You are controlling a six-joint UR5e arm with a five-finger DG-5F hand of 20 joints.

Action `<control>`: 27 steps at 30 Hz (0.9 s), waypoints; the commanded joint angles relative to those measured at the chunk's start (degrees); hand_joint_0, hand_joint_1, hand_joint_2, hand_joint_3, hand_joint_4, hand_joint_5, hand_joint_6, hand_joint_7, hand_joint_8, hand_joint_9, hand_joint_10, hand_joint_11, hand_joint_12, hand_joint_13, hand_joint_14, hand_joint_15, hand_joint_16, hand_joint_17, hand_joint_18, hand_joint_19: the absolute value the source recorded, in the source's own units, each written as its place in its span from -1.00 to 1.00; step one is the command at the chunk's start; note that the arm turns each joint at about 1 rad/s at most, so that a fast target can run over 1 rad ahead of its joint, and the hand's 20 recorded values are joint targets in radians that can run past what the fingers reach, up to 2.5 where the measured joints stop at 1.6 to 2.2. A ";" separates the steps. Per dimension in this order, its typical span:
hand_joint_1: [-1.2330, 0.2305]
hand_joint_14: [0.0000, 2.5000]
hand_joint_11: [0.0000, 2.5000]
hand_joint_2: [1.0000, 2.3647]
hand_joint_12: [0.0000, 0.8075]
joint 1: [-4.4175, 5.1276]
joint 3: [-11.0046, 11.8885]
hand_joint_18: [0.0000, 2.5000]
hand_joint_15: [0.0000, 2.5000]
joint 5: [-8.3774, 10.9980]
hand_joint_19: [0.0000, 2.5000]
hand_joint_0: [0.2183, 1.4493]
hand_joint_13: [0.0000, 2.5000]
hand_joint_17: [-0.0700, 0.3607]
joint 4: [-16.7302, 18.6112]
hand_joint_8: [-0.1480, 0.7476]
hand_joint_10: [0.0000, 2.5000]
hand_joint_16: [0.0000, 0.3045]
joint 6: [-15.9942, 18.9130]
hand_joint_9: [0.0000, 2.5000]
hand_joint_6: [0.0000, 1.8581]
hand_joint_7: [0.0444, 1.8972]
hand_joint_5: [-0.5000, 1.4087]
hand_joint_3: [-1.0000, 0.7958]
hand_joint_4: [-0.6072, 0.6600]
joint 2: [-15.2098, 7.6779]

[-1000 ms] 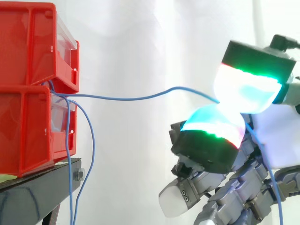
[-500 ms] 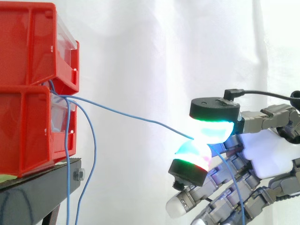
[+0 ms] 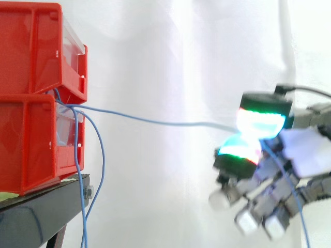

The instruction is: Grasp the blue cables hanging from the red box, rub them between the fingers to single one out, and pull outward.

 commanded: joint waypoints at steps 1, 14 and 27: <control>-0.40 -0.99 -0.90 -0.97 0.11 0.31 -10.96 -0.47 -0.68 8.58 -0.61 -0.40 -0.52 -0.03 16.00 -0.16 -1.00 -0.59 2.65 -0.53 -0.08 0.29 -0.59 0.14 -0.22 3.09; -0.40 -0.99 -0.90 -0.98 0.12 1.28 -10.96 -0.47 -0.68 16.67 -0.62 -0.40 -0.52 -0.03 11.52 -0.16 -1.00 -0.59 0.81 -0.53 -0.08 0.27 -0.59 0.13 -0.22 3.09; -0.40 -0.99 -0.90 -0.98 0.12 1.28 -10.96 -0.47 -0.68 16.41 -0.61 -0.40 -0.52 -0.02 11.43 -0.16 -1.00 -0.59 -3.06 -0.53 -0.08 0.27 -0.59 0.14 -0.23 3.01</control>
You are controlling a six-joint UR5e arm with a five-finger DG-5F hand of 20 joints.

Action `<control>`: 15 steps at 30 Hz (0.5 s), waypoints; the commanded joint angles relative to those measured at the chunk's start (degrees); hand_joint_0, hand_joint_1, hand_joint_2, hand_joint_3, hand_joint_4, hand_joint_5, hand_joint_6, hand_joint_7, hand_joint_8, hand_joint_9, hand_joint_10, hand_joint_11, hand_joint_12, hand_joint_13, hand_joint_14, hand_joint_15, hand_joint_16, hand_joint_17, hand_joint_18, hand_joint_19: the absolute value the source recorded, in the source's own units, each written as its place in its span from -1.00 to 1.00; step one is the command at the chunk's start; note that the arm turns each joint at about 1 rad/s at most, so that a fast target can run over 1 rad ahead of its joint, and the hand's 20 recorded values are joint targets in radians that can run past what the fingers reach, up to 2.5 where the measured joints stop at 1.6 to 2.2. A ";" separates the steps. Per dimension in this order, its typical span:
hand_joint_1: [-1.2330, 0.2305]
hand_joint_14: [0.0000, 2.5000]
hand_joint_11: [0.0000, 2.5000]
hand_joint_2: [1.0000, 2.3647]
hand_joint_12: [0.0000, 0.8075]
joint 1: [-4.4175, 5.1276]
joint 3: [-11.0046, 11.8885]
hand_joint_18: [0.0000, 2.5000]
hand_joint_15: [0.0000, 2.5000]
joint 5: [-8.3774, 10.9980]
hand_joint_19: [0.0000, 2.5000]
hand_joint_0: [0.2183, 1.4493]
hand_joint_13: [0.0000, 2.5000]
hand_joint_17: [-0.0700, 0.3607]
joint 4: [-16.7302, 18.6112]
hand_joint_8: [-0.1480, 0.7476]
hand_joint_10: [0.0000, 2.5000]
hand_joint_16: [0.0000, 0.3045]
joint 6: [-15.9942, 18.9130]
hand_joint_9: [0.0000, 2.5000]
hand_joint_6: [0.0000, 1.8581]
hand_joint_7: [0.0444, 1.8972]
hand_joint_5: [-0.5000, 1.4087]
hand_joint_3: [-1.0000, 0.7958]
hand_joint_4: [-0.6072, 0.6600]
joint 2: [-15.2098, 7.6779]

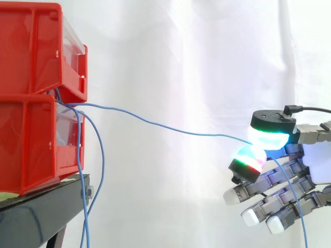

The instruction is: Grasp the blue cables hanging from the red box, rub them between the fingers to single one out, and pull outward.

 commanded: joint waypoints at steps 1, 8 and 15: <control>-0.40 -0.99 -0.90 -0.98 0.12 0.02 0.02 -0.47 -0.68 0.14 -0.61 -0.40 -0.52 -0.02 0.00 -0.16 -1.00 -0.59 -0.15 -0.53 -0.08 0.27 -0.59 0.13 -0.23 -0.02; -0.40 -0.99 -0.90 -0.98 0.12 0.02 0.02 -0.47 -0.68 0.14 -0.62 -0.40 -0.52 -0.03 0.00 -0.16 -1.00 -0.59 -0.15 -0.53 -0.07 0.27 -0.59 0.14 -0.22 -0.02; -0.40 -0.99 -0.91 -0.98 0.11 -0.07 0.02 -0.48 -0.69 0.14 -0.62 -0.40 -0.53 -0.03 0.00 -0.16 -1.00 -0.59 -0.15 -0.54 -0.07 0.27 -0.59 0.13 -0.23 -0.02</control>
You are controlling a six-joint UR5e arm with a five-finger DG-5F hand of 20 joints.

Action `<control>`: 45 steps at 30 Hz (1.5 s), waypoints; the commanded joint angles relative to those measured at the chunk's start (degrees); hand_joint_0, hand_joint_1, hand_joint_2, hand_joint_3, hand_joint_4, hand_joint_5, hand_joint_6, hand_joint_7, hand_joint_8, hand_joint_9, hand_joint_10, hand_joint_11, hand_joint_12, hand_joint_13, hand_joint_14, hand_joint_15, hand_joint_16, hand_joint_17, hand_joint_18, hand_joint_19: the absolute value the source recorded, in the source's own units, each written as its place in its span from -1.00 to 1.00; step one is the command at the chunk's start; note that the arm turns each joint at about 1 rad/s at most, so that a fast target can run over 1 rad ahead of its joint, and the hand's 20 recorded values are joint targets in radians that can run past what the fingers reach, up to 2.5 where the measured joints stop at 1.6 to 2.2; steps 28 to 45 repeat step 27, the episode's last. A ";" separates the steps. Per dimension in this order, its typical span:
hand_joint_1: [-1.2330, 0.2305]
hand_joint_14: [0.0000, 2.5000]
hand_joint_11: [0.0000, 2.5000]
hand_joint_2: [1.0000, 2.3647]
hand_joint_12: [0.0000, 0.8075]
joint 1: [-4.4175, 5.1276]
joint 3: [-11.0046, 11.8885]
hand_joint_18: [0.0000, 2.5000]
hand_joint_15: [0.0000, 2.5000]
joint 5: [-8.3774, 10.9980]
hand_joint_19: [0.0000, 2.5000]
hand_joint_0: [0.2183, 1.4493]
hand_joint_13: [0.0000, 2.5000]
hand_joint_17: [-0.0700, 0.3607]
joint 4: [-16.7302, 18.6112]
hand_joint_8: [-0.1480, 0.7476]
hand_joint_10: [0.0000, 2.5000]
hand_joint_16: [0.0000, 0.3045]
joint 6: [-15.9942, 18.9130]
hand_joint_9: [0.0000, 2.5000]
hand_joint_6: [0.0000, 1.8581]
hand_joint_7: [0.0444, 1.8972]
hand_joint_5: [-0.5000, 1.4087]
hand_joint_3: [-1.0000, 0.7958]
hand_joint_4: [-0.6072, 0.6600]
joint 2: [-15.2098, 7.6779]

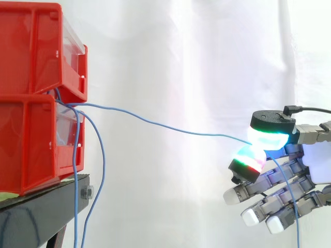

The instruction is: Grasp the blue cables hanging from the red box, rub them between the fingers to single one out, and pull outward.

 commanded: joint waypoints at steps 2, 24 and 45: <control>-0.40 -0.99 -0.90 -0.98 0.11 -0.03 0.00 -0.48 -0.69 0.00 -0.62 -0.40 -0.53 -0.03 0.00 -0.17 -1.00 -0.60 0.01 -0.54 -0.07 0.27 -0.59 0.13 -0.23 -0.01; -0.40 -0.99 -0.90 -0.97 0.08 0.06 0.00 -0.48 -0.69 0.00 -0.62 -0.40 -0.54 -0.05 0.00 -0.18 -1.00 -0.61 0.01 -0.55 -0.08 0.28 -0.59 0.13 -0.23 -0.01; -0.39 -0.99 -0.91 -0.97 0.09 -0.03 0.00 -0.48 -0.68 0.00 -0.61 -0.40 -0.54 -0.05 0.00 -0.18 -1.00 -0.61 0.01 -0.55 -0.08 0.29 -0.59 0.13 -0.23 -0.01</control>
